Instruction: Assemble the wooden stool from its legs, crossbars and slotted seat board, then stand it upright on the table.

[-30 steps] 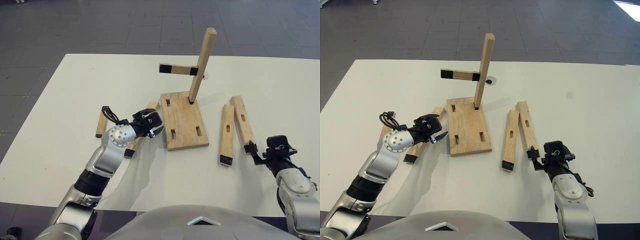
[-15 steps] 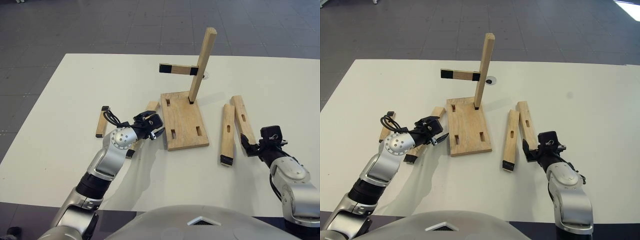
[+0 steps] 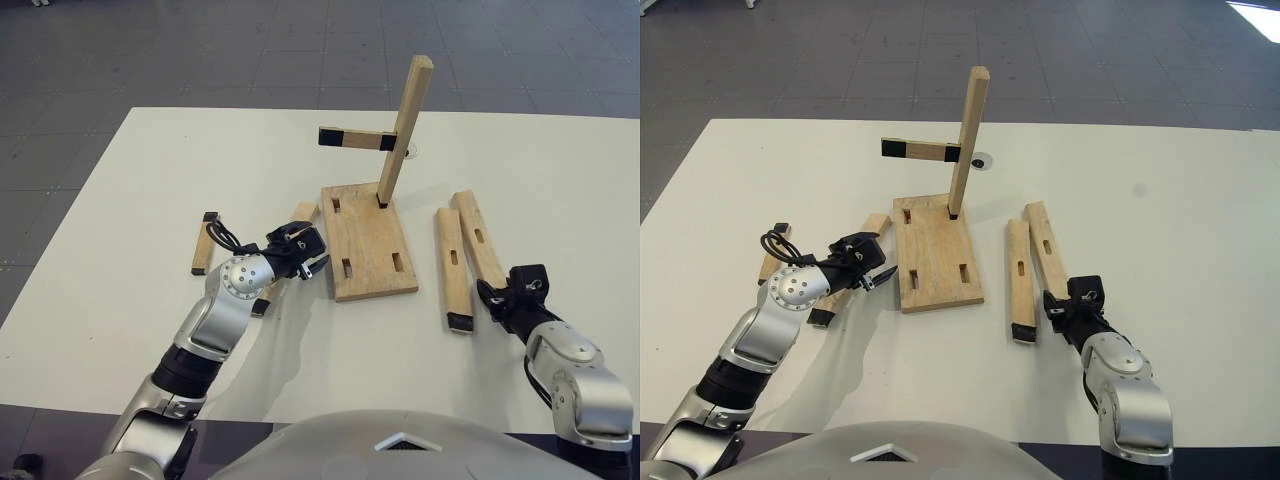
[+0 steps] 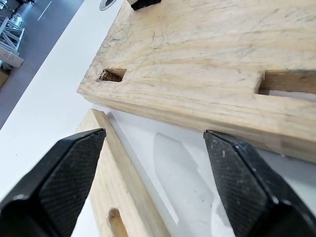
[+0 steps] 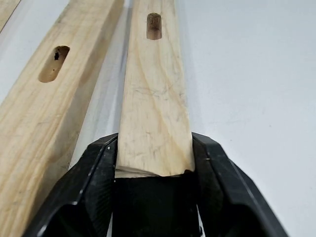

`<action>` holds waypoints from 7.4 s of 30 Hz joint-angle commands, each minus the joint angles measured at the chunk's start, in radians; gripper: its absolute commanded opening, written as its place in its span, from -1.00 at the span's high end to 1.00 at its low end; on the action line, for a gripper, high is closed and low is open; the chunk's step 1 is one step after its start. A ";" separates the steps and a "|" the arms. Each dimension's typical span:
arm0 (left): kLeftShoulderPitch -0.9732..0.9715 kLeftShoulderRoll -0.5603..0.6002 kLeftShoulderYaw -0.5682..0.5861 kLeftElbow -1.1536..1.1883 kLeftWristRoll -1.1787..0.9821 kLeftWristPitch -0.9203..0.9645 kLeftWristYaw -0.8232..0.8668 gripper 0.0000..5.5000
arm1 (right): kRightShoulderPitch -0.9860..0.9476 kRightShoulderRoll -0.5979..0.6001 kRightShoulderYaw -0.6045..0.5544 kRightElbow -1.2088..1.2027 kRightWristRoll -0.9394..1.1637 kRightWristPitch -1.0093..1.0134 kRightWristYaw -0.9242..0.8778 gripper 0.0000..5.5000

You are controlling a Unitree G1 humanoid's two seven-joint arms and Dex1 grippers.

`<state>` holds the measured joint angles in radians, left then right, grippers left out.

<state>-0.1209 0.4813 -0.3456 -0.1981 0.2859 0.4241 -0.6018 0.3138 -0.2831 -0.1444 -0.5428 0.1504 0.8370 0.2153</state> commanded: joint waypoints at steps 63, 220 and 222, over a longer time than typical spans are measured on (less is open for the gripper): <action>-0.358 -0.124 0.523 0.053 -1.670 0.621 0.074 0.24 | -0.652 -0.357 -0.035 0.174 1.112 0.226 0.592 0.26; -0.292 -0.011 0.186 0.337 -0.691 0.318 -0.206 0.26 | -1.118 0.017 0.513 0.722 -0.232 -0.503 0.545 0.90; -0.288 -0.012 0.184 0.329 -0.693 0.321 -0.203 0.26 | -1.113 0.034 0.518 0.731 -0.206 -0.477 0.580 0.96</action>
<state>-0.4589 0.4592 -0.1156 0.0916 -0.4582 0.6755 -0.8339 -0.7813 -0.2647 0.3690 0.1767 -0.0754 0.3317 0.7643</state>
